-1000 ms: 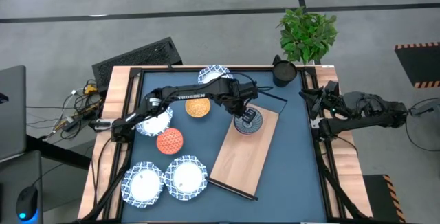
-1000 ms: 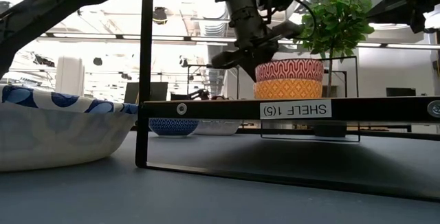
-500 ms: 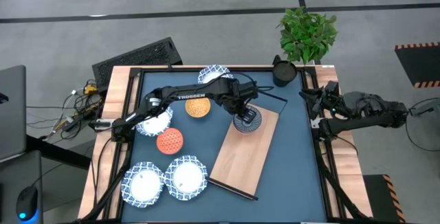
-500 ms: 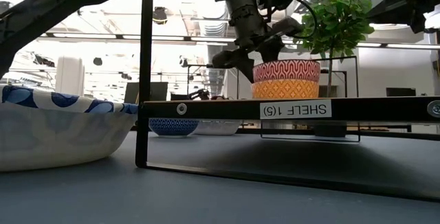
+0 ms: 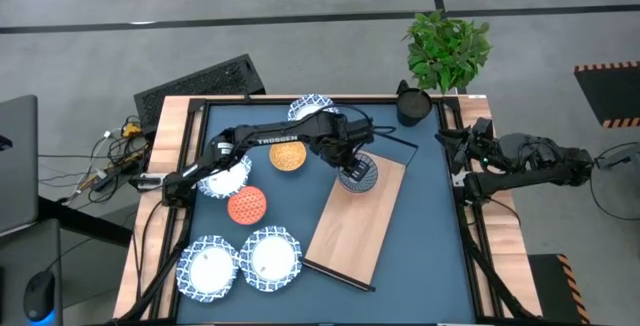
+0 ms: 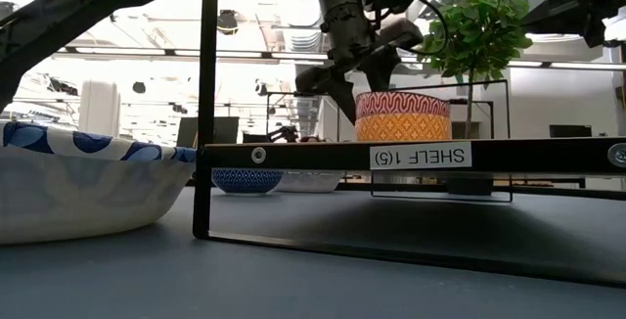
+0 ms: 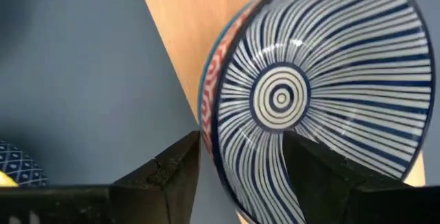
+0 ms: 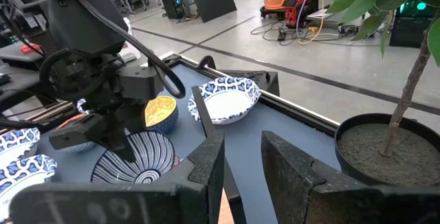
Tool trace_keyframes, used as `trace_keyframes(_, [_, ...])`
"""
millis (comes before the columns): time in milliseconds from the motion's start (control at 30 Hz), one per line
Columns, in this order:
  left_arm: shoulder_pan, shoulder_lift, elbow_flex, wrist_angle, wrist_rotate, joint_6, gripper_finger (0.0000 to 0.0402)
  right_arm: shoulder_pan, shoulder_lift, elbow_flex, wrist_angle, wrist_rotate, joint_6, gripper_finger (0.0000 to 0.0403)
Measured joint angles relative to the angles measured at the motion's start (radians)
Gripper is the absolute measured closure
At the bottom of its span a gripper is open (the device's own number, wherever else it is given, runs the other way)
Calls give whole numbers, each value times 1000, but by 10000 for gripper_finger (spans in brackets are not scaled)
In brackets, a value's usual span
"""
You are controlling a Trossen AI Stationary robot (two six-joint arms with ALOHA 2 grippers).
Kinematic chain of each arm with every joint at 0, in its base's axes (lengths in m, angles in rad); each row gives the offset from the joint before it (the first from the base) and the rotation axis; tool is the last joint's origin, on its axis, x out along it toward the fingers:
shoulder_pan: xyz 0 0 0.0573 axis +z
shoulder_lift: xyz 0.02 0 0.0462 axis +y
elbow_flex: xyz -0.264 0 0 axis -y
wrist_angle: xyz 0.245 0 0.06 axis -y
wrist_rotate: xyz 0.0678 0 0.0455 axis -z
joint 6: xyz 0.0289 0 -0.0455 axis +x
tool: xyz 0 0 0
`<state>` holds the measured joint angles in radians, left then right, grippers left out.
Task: Place and stack bowls onto a shelf
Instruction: Stack the dark blue striped bowl into the light blue patterned bowl
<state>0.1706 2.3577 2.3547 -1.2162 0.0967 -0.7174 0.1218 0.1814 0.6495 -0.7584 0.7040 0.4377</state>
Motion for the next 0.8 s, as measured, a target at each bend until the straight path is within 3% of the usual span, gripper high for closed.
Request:
trace_keyframes(200, [11,-17,0,-23,26,22,211,0,0,0,-25,0,9,280])
trace_keyframes(467, [33,-47,0,-70,-24,55,211,0,0,0,-31,0,19,280])
trace_keyframes(800, [41,-154,1,-152,-61,244,219,0,0,0,-36,0,27,280])
